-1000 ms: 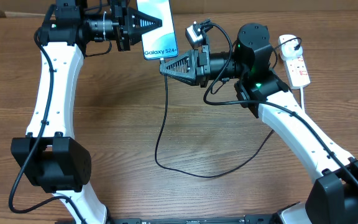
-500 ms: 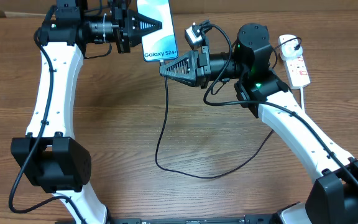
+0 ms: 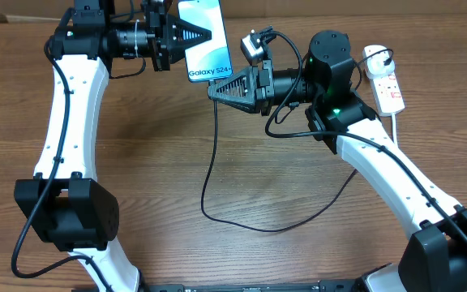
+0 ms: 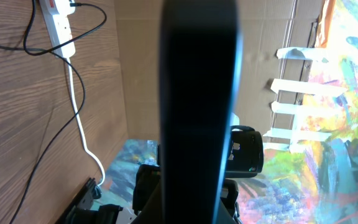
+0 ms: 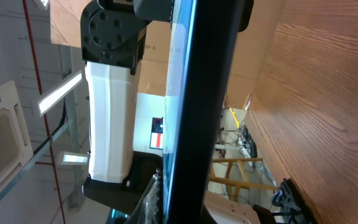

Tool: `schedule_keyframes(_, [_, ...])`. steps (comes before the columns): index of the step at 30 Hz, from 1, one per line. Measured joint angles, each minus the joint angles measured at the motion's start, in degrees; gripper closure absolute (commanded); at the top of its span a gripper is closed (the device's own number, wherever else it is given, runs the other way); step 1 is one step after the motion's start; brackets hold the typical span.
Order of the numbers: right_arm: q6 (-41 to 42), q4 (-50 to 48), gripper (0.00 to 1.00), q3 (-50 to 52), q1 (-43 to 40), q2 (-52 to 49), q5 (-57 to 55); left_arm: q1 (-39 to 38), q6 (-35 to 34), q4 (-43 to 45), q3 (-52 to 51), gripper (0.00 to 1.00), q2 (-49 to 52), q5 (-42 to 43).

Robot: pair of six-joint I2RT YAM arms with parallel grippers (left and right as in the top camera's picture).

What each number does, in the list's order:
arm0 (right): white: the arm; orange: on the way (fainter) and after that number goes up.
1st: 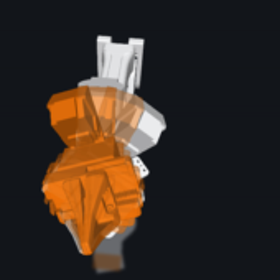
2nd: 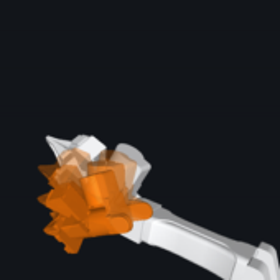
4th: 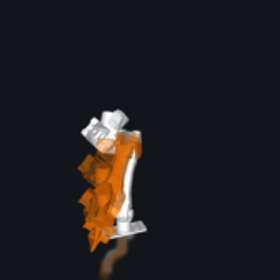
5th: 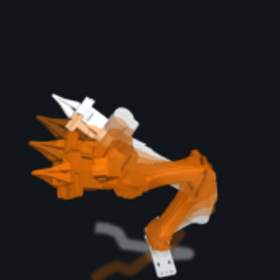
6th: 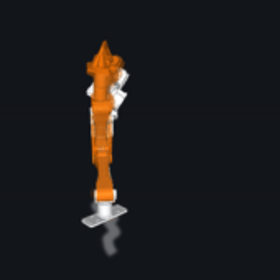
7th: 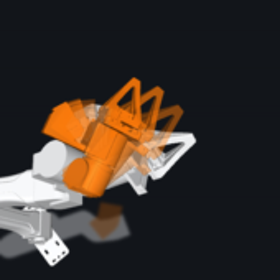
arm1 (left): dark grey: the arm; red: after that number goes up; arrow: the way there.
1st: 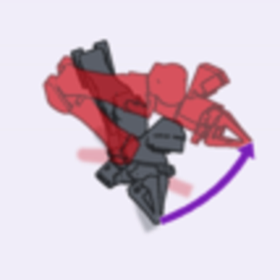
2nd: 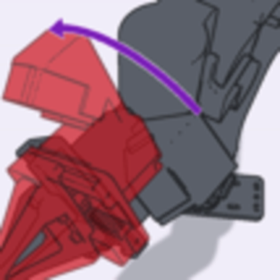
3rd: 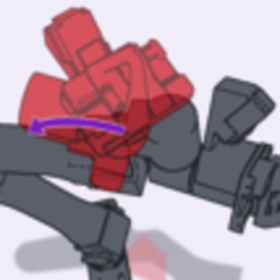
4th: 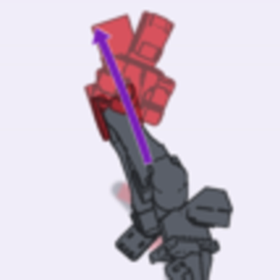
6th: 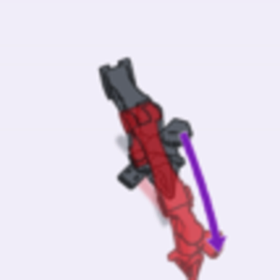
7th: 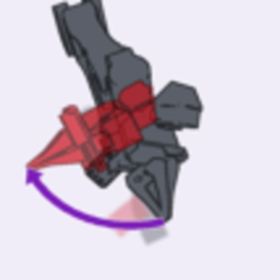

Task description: Plug charger to phone and switch on socket

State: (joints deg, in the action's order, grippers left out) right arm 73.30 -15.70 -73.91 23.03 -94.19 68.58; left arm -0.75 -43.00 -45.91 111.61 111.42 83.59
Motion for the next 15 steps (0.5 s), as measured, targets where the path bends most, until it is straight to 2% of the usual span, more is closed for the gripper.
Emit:
schedule_keyframes(11, [-0.24, -0.13, 0.96, 0.00, 0.00, -0.96, 0.42, 0.02, 1.22, 0.04, 0.00, 0.96, 0.07, -0.48])
schedule_keyframes(15, [-0.61, -0.28, 0.86, 0.00, -0.02, -1.25, -0.39, -0.02, 1.53, -0.11, 0.00, 0.96, 0.11, -0.39])
